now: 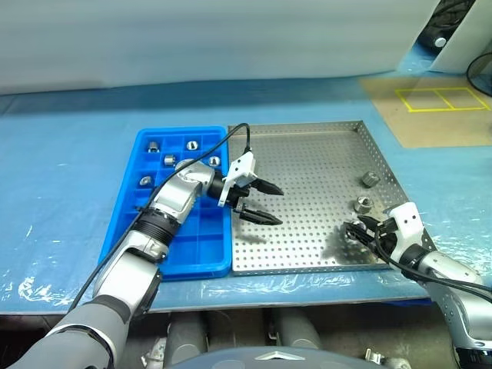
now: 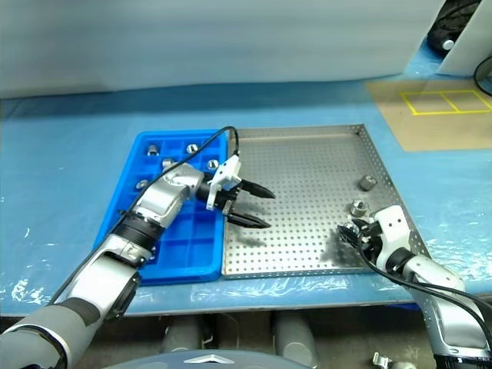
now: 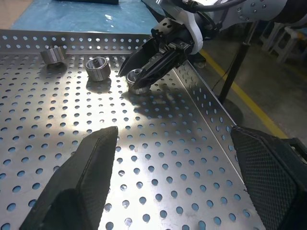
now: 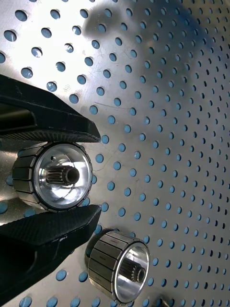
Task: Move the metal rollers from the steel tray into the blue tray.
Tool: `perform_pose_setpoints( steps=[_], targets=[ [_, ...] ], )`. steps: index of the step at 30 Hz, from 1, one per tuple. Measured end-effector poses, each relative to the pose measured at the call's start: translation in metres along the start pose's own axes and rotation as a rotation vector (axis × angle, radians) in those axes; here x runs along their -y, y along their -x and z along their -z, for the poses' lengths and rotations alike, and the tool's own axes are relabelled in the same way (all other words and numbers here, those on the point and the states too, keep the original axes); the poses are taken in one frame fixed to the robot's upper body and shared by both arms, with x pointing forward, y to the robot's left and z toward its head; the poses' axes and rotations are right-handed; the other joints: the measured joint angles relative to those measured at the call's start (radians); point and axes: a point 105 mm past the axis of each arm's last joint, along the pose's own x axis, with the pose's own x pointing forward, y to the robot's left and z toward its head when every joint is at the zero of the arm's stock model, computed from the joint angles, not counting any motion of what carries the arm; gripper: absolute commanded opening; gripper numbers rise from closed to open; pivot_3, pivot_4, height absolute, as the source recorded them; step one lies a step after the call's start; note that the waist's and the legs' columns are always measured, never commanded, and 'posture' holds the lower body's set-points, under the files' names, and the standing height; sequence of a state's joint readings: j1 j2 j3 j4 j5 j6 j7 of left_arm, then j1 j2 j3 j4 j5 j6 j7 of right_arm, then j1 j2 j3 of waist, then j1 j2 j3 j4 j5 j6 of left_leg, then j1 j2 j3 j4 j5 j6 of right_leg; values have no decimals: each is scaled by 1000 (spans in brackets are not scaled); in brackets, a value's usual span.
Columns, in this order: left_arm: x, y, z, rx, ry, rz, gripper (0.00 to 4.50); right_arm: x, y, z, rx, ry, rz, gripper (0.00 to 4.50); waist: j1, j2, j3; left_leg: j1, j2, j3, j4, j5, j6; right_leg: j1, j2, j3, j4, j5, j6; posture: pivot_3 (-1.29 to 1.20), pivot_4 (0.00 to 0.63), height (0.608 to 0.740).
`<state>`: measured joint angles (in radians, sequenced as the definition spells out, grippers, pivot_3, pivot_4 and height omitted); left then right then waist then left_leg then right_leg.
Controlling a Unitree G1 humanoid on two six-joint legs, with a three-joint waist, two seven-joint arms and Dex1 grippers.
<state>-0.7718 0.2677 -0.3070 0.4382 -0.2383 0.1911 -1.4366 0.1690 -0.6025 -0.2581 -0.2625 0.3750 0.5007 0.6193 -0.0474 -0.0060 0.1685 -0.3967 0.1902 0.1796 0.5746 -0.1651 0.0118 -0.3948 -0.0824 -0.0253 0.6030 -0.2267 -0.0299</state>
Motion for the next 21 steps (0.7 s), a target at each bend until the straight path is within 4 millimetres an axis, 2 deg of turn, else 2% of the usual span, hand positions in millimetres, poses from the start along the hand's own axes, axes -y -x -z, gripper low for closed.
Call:
perform_pose_setpoints(
  steps=[5, 6, 9, 12, 15, 21],
  targets=[
    [2, 21, -5, -27, -2, -12, 3960, -11, -13, -14, 12, -22, -63, 1613, -11, 1, 1, 0, 0, 0, -2, 1, -2, -3, 0, 1, 1, 0, 0, -393, 150, 740],
    [2, 27, -7, -32, -5, -20, 3960, -16, -20, -26, 43, -32, -89, 1613, -16, 3, 2, -1, 0, 0, -2, 1, -2, -5, 0, 1, 3, 0, 0, -381, 150, 740],
    [1, 39, -11, -50, -16, -46, 3960, -29, -31, -77, 176, 6, -166, 1613, -16, 9, 3, -3, 0, 1, -3, 2, -3, -8, 0, 1, 4, 0, 0, -351, 150, 740],
    [-3, 48, -12, -56, -14, -86, 3960, -44, -36, -107, 242, 55, -242, 1613, -5, 10, 3, -4, 1, 1, -6, 3, -4, -9, 2, 1, 3, 0, -1, -285, 150, 740],
    [-4, 64, -11, -80, -13, -140, 3960, -62, -46, -118, 250, 81, -338, 1613, 11, 10, 3, -6, 1, 1, -8, 5, -1, -12, 2, 0, 3, 0, -1, -222, 150, 740],
    [6, 102, -11, -123, -7, -282, 3960, -94, -67, -136, 250, 109, -549, 1613, 39, 11, 4, -6, 1, 0, -10, 5, -5, -13, 2, -1, 4, -1, -3, -29, 150, 740]
  ],
)
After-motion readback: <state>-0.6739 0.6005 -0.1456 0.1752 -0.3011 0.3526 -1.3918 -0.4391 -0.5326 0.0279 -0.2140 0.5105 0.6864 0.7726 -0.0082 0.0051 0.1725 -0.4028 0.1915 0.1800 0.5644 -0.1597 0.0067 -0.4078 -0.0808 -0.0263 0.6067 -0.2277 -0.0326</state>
